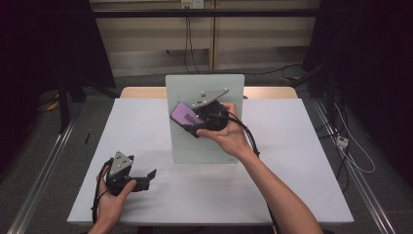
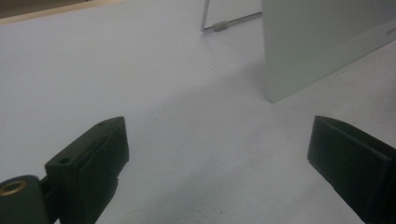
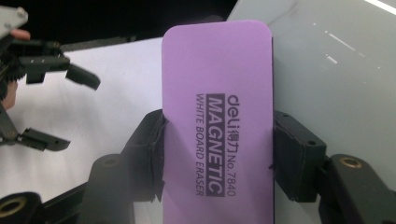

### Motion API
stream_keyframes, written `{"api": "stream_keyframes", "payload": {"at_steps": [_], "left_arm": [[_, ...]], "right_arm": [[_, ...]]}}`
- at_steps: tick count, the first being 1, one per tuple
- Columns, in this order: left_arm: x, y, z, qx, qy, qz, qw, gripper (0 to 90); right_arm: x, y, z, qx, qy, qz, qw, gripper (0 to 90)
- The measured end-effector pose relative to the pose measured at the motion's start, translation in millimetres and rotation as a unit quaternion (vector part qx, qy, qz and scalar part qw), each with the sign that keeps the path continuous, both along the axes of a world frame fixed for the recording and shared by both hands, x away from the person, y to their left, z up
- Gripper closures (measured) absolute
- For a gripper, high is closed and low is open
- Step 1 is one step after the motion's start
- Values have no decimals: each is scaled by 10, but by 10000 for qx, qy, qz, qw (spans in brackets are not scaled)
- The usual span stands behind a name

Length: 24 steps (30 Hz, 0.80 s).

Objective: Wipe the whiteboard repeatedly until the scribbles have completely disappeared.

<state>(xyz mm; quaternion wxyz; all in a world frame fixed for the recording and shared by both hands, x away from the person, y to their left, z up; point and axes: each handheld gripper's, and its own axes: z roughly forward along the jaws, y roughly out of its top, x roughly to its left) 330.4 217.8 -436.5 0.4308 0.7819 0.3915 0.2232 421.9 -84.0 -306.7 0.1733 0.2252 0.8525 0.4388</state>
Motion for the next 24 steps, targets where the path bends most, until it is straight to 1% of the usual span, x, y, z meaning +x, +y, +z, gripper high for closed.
{"api": "stream_keyframes", "payload": {"at_steps": [5, 6, 10, 13, 15, 16, 18, 19, 23, 24], "left_arm": [[1, -2, 0, 1, 1, -7, 10000, 54], [1, -3, -1, 0, -3, -9, 10000, 54], [2, -1, -2, 4, -1, -6, 10000, 54], [-1, 3, 2, 10, -11, -15, 10000, 54], [-4, 3, 0, -29, -11, 7, 10000, 54], [-5, 4, -1, -37, -5, 12, 10000, 54], [-3, 5, -3, -31, -7, 23, 10000, 54], [-3, 7, -1, 8, -1, 2, 10000, 54], [-7, -2, 0, -15, -34, -2, 10000, 54], [-5, 2, 3, 17, -18, -11, 10000, 54]], "right_arm": [[53, -60, 186, 138, -150, -144, 9997, 419], [65, -66, 222, 122, -187, -149, 9996, 419], [109, -55, 369, 175, -354, -235, 9989, 419], [130, -21, 431, 207, -438, -275, 9984, 419], [127, 12, 413, 153, -470, -255, 9985, 419], [120, 35, 387, 112, -430, -227, 9988, 419], [97, 92, 316, 43, -452, -198, 9988, 419], [90, 121, 274, 40, -410, -157, 9990, 419], [53, 225, 109, -29, -300, -24, 9995, 419], [44, 250, 73, -54, -271, 9, 9996, 419]]}}
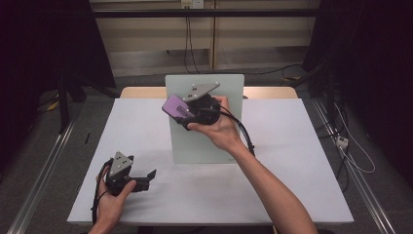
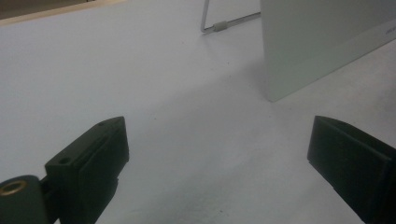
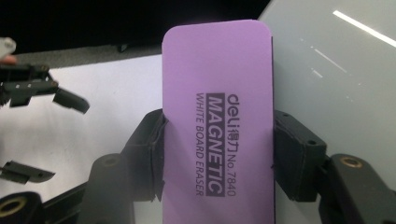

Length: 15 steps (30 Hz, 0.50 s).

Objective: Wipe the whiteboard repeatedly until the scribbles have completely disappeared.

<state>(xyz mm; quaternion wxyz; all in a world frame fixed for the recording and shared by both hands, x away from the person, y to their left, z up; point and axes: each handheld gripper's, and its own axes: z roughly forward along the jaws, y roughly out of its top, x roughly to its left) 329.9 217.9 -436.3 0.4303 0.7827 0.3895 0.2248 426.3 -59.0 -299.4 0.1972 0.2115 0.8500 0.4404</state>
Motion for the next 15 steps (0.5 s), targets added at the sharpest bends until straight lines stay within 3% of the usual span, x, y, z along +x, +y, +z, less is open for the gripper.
{"api": "stream_keyframes", "payload": {"at_steps": [8, 15], "left_arm": [[2, -4, -4, -17, 5, 1, 10000, 54], [4, 4, -4, -43, 4, 26, 10000, 54]], "right_arm": [[-44, 166, -226, -202, 180, 257, 9993, 419], [-32, 180, -200, -136, 166, 272, 9994, 419]]}}
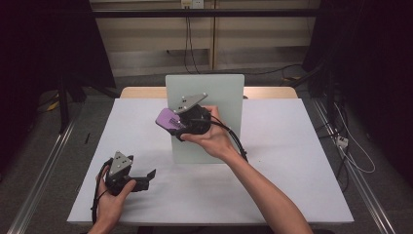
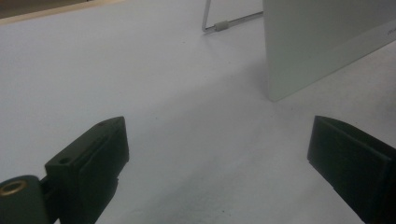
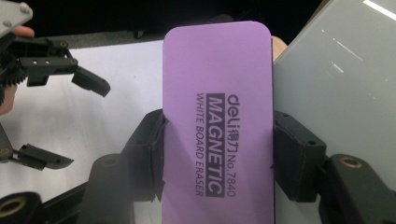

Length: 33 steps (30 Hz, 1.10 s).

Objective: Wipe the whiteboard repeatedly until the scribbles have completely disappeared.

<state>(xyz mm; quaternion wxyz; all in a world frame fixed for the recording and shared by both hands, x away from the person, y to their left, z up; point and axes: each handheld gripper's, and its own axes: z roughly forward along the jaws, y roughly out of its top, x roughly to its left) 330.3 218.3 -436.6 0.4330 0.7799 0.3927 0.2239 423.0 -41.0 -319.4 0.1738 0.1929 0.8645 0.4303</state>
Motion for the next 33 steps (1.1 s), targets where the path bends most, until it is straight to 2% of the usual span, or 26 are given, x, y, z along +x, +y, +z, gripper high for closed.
{"api": "stream_keyframes", "payload": {"at_steps": [7, 11, 16, 23, 33], "left_arm": [[-3, 12, -1, 20, 13, 4, 10000, 54], [-5, 10, -3, 22, 9, 3, 10000, 54], [-2, -3, -2, 36, 15, -10, 10000, 54], [7, -24, -9, 28, 23, -26, 10000, 54], [8, -5, -14, 11, 48, -20, 10000, 54]], "right_arm": [[33, -143, 187, 285, -234, -220, 9991, 419], [37, -332, 281, 489, -313, -418, 9974, 419], [5, -568, 341, 569, -402, -636, 9955, 419], [-83, -789, 238, 530, -309, -748, 9953, 419], [-216, -936, 75, 622, -104, -700, 9956, 419]]}}
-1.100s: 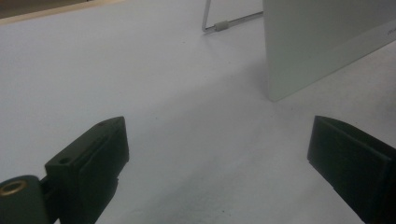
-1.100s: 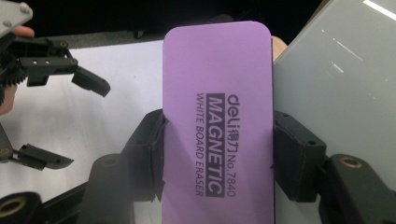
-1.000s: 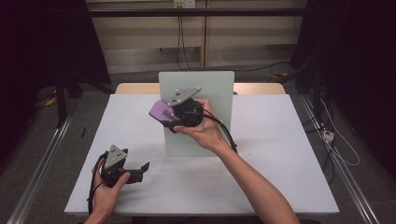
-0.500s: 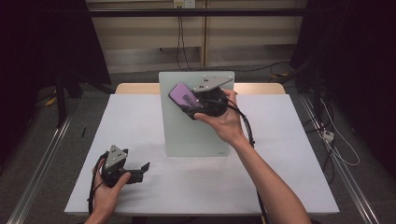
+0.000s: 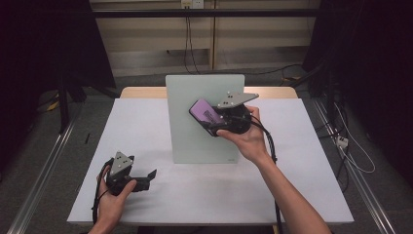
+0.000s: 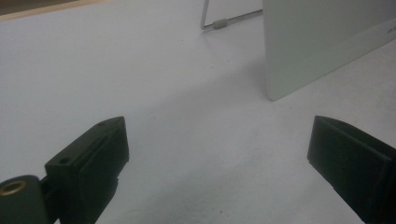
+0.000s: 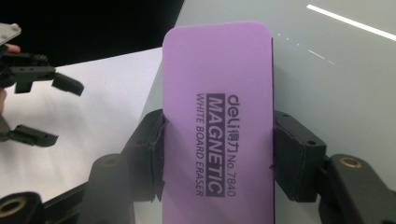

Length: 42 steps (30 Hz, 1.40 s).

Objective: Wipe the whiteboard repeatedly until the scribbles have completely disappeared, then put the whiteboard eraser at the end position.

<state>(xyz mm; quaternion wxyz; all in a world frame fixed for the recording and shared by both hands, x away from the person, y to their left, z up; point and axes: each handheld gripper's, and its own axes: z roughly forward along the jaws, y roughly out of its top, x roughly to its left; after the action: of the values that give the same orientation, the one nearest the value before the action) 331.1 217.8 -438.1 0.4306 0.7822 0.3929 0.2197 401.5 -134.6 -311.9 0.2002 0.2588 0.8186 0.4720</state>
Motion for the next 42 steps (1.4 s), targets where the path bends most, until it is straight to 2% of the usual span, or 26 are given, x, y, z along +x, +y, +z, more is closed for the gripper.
{"api": "stream_keyframes", "payload": {"at_steps": [8, 12, 17, 29, 38, 40, 42], "left_arm": [[10, 15, 2, -25, -1, -1, 10000, 54], [5, 12, 7, -21, -3, -8, 10000, 54], [-9, -2, 18, -18, -26, -6, 10000, 54], [5, 0, 0, -33, 9, 2, 10000, 54], [-8, 13, 12, -67, -28, 56, 10000, 54], [-3, 11, 10, -17, -8, 45, 10000, 54], [-3, 3, 10, -5, -1, 23, 10000, 54]], "right_arm": [[-89, -40, -138, 46, 166, 113, 9998, 419], [-119, -70, -205, 199, 291, 131, 9993, 419], [-162, -85, -261, 197, 333, 145, 9991, 419], [-237, -214, -339, 156, 590, 166, 9980, 419], [-290, -188, -425, -3, 691, 301, 9972, 419], [-296, -195, -448, 36, 721, 326, 9969, 419], [-299, -197, -466, -29, 755, 352, 9965, 419]]}}
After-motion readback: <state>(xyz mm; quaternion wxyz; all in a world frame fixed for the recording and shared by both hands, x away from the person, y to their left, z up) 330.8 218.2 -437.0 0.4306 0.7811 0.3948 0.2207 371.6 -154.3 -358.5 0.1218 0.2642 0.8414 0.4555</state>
